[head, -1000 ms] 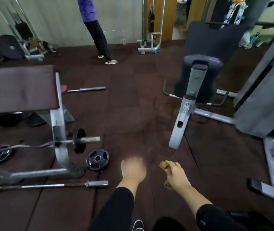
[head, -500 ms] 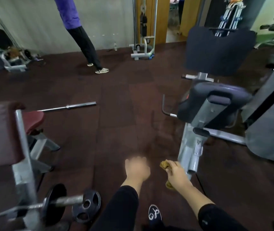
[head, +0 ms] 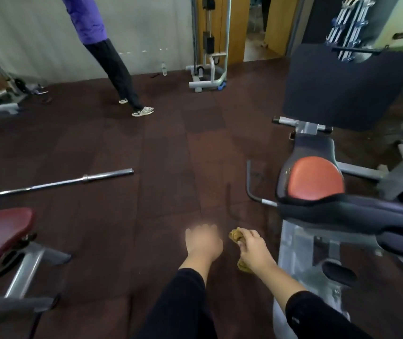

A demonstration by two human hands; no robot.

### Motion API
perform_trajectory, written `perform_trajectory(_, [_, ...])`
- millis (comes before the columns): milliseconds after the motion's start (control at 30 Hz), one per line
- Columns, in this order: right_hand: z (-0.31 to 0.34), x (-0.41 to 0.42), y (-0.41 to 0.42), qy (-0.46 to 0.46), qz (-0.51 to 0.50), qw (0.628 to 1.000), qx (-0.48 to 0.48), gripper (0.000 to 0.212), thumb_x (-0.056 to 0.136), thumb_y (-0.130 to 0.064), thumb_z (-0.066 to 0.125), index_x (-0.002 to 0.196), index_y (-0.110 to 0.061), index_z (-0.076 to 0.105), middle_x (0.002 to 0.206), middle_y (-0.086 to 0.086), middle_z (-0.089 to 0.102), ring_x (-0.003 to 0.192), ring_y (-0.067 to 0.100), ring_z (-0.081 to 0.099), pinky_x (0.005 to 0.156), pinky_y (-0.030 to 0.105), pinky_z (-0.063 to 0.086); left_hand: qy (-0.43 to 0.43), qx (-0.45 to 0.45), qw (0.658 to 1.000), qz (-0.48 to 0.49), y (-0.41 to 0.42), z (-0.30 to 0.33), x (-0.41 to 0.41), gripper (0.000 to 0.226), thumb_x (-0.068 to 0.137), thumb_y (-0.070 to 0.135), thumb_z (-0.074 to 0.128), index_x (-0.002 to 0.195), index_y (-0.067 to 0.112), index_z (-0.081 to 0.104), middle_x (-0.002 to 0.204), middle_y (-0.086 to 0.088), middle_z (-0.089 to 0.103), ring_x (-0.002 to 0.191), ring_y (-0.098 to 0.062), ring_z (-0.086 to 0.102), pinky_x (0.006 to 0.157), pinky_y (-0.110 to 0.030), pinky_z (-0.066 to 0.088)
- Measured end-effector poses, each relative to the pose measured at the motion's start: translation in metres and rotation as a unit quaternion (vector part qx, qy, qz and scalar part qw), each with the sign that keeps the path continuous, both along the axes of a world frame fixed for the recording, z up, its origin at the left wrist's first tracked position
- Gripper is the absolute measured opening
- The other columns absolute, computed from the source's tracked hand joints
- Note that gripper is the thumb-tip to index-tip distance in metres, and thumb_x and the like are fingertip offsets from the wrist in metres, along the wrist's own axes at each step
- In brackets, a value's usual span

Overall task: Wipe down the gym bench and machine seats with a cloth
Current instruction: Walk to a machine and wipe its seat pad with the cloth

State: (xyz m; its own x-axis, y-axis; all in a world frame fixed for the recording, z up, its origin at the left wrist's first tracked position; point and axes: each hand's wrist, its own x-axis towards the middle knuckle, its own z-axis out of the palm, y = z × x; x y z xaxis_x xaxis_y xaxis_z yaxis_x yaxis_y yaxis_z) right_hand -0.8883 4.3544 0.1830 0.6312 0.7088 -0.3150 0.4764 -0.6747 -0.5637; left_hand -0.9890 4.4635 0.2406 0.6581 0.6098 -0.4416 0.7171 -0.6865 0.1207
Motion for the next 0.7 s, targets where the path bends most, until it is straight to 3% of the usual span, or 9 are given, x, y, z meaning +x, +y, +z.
perform_trajectory(300, [0.001,0.104,0.132,0.0,-0.118,0.993,0.016,0.046,0.096,-0.015,0.043,0.141,-0.018,0.037,0.138,0.007,0.04,0.122,0.03,0.043,0.106,0.035,0.033,0.013,0.013,0.994,-0.109,0.152,-0.002,0.119,0.047,0.099,0.034,0.033,0.143,0.022,0.04,0.137,-0.003,0.05,0.127,-0.025,0.044,0.105,-0.046,0.028])
perform_trajectory(533, [-0.002,0.188,0.159,0.016,-0.236,0.971,0.029,0.046,0.093,-0.013,0.047,0.139,-0.014,0.042,0.136,0.011,0.043,0.12,0.034,0.046,0.105,0.038,0.035,0.035,0.021,0.97,-0.238,0.185,-0.004,0.241,0.047,0.099,0.035,0.033,0.144,0.023,0.038,0.139,-0.002,0.048,0.128,-0.025,0.042,0.107,-0.047,0.024])
perform_trajectory(700, [-0.008,0.286,0.175,0.004,-0.265,0.963,0.04,0.046,0.093,-0.01,0.047,0.138,-0.012,0.042,0.133,0.011,0.045,0.12,0.034,0.047,0.105,0.036,0.033,0.032,0.019,0.955,-0.295,0.197,-0.013,0.352,0.046,0.099,0.034,0.032,0.144,0.024,0.037,0.14,-0.002,0.047,0.13,-0.025,0.041,0.107,-0.047,0.024])
